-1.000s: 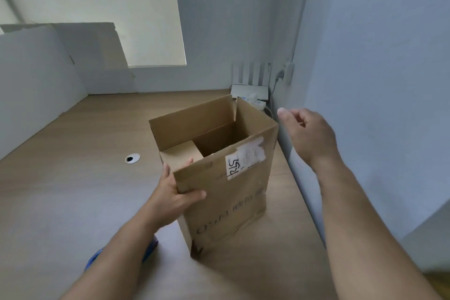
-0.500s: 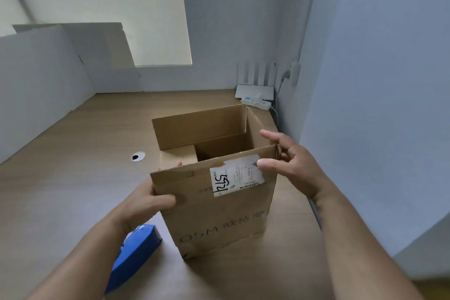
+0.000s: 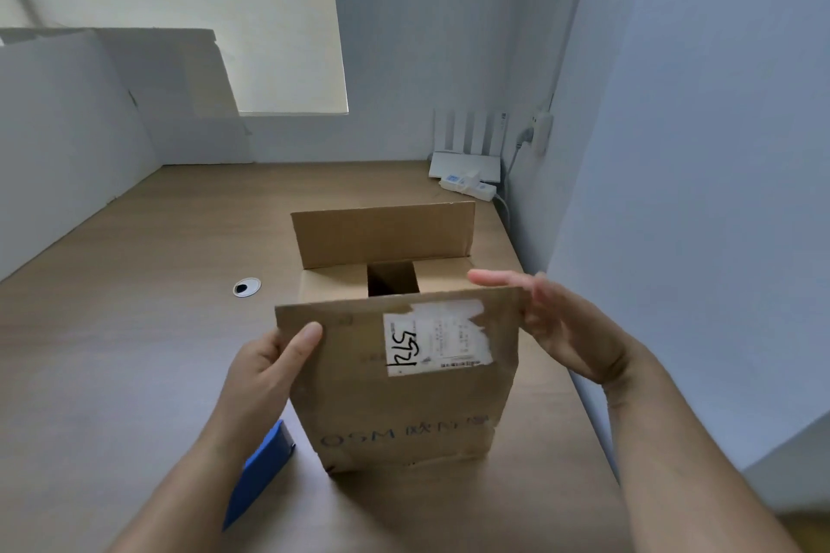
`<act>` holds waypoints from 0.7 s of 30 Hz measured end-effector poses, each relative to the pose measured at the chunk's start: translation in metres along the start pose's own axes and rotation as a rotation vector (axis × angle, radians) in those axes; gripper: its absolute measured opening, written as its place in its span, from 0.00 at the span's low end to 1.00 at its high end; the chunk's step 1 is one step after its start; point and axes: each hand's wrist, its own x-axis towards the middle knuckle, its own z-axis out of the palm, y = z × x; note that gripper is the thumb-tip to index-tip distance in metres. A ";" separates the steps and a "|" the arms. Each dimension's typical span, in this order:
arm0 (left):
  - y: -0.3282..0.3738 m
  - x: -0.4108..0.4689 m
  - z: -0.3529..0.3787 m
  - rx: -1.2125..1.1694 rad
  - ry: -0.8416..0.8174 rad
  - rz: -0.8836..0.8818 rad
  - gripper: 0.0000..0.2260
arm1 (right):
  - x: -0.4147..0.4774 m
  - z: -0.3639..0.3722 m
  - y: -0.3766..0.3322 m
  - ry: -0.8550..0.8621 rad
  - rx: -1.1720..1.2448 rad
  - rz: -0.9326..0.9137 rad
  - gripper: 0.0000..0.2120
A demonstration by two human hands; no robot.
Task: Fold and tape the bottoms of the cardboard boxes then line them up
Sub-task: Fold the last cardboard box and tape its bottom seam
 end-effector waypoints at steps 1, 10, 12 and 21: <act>-0.005 0.002 0.004 0.014 0.101 0.011 0.09 | 0.002 0.003 0.005 0.106 -0.020 -0.012 0.34; -0.015 0.020 0.010 0.190 0.086 -0.086 0.31 | 0.030 0.014 0.021 0.417 -0.531 0.083 0.48; -0.012 0.020 0.014 0.189 0.058 -0.096 0.31 | 0.049 0.017 0.007 0.436 -0.452 0.039 0.48; -0.007 0.031 0.016 0.369 0.029 -0.073 0.29 | 0.047 0.028 0.025 0.447 -0.699 0.037 0.09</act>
